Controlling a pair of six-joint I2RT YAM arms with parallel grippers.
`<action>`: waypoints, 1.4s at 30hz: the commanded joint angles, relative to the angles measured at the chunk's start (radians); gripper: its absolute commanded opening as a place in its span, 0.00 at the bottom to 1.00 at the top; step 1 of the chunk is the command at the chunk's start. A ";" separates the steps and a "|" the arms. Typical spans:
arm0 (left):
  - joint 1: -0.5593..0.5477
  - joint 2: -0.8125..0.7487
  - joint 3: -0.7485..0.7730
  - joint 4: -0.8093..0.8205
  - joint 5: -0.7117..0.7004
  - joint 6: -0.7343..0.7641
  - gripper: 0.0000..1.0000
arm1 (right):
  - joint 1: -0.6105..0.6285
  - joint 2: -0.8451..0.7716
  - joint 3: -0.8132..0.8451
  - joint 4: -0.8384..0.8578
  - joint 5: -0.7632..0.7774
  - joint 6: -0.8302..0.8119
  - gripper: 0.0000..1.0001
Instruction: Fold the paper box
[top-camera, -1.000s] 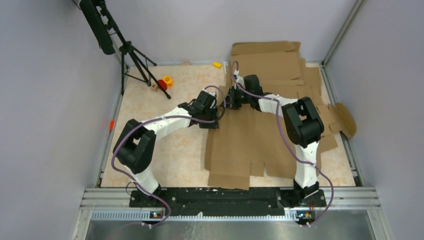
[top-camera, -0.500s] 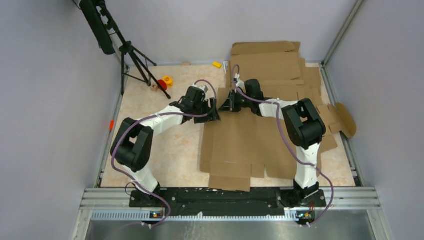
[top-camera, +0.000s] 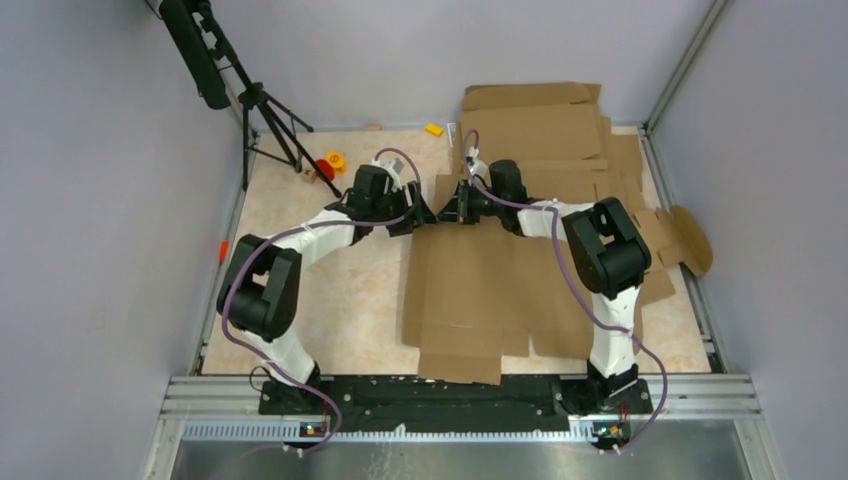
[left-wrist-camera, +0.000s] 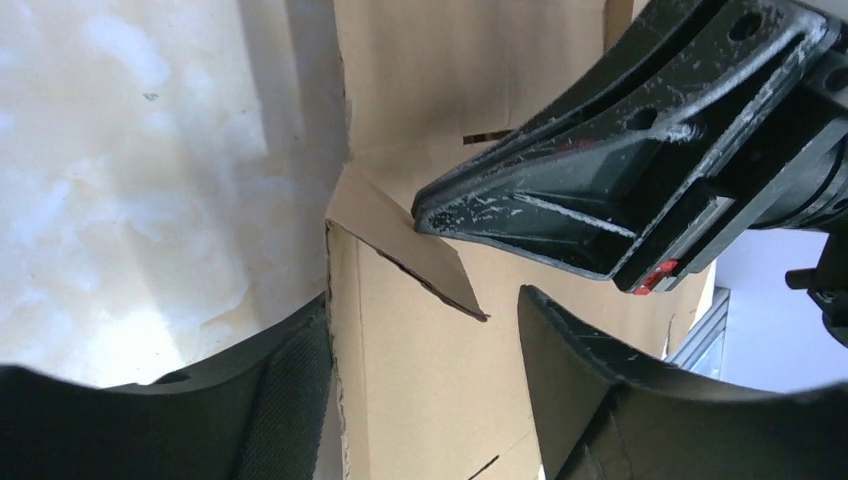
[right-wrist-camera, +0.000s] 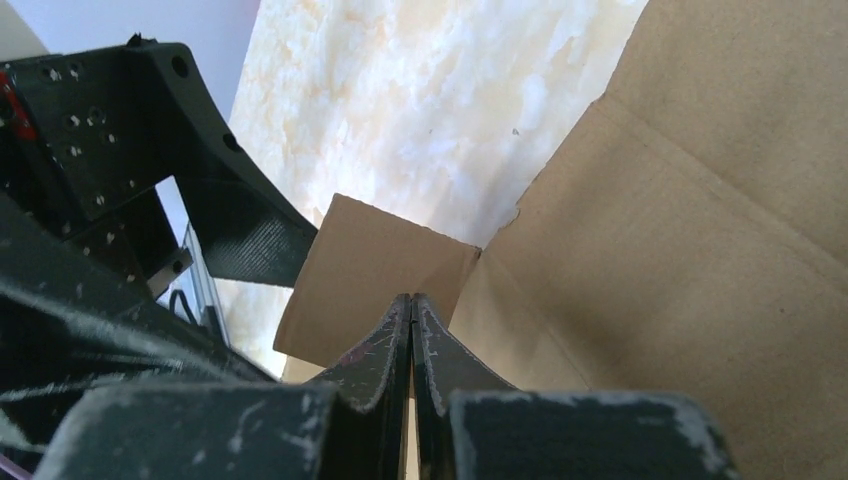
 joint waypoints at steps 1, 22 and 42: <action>0.025 0.026 0.020 0.071 0.050 -0.020 0.60 | 0.015 -0.033 0.000 0.056 -0.027 -0.003 0.00; 0.034 0.055 0.088 -0.102 -0.079 0.071 0.00 | 0.220 -0.472 -0.395 -0.052 0.307 -0.225 0.55; 0.035 0.081 0.121 -0.159 -0.082 0.075 0.00 | 0.796 -0.413 -0.377 -0.167 0.856 -0.529 0.95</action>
